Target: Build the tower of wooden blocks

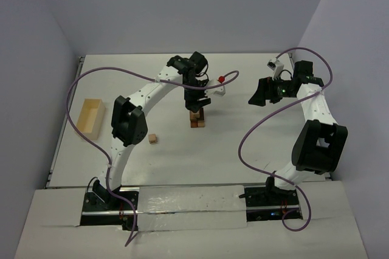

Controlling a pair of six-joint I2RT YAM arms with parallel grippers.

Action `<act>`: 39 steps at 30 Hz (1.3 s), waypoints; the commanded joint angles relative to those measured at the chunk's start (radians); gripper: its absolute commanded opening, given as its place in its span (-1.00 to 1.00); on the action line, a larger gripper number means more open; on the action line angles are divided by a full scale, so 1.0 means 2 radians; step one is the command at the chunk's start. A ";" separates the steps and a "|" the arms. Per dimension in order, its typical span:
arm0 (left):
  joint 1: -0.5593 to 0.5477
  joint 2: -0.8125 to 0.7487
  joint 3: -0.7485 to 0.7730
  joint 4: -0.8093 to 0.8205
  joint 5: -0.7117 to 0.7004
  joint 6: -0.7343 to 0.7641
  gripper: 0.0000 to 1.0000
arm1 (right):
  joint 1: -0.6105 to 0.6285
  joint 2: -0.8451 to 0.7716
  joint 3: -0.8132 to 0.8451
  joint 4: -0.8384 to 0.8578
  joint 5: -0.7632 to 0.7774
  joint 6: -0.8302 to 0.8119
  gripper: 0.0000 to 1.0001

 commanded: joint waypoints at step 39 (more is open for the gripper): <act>-0.009 0.013 0.035 0.005 -0.008 -0.002 0.45 | -0.002 0.006 -0.001 0.003 -0.017 -0.001 0.99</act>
